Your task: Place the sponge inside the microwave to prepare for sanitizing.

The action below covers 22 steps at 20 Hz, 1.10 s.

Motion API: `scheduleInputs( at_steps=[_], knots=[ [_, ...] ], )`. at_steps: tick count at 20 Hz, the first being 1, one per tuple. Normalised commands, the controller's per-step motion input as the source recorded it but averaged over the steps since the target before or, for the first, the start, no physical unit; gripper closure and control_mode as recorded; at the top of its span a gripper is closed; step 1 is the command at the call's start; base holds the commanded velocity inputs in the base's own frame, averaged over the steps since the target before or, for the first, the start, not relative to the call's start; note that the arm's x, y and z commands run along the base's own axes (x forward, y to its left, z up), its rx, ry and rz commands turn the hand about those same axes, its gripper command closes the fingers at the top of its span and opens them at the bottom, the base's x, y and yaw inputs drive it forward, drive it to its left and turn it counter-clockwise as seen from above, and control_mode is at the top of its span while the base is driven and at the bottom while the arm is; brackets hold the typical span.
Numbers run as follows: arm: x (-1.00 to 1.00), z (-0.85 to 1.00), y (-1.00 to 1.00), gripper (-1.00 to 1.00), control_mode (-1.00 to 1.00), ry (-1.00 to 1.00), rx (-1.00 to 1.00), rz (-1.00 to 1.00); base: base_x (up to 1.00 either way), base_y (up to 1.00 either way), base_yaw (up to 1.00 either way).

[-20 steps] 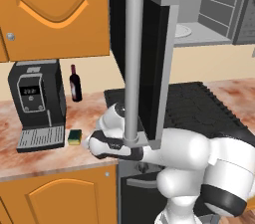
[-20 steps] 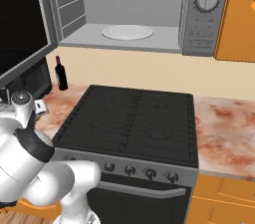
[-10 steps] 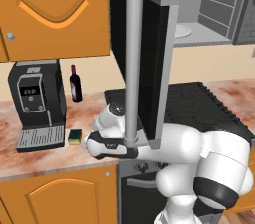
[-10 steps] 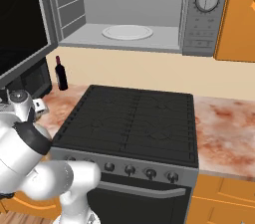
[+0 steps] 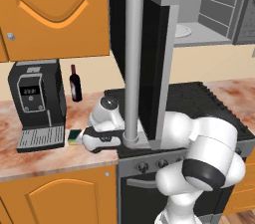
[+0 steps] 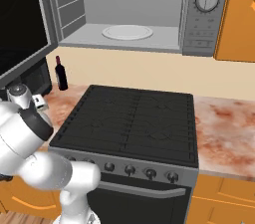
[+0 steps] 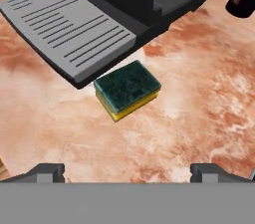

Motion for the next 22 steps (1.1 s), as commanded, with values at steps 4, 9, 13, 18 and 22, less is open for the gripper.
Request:
scheduleInputs(
  at_steps=[4,9,13,18,22],
  knots=[
    [0.11,-0.12,0.04,-1.0,-1.0,0.0,0.0,0.0,0.0,0.0,0.0],
    [0.07,-0.13,0.12,-1.0,-1.0,0.0,0.0,0.0,0.0,0.0,0.0],
    [0.04,-0.05,0.19,-1.0,-1.0,0.0,-0.01,0.0,0.0,0.0,0.0],
    [0.02,-0.03,0.06,-1.0,-1.0,0.0,-0.01,0.0,0.0,0.0,0.0],
    [0.0,-0.16,0.01,-1.0,-1.0,0.0,0.0,0.0,0.0,0.0,0.0]
  ],
)
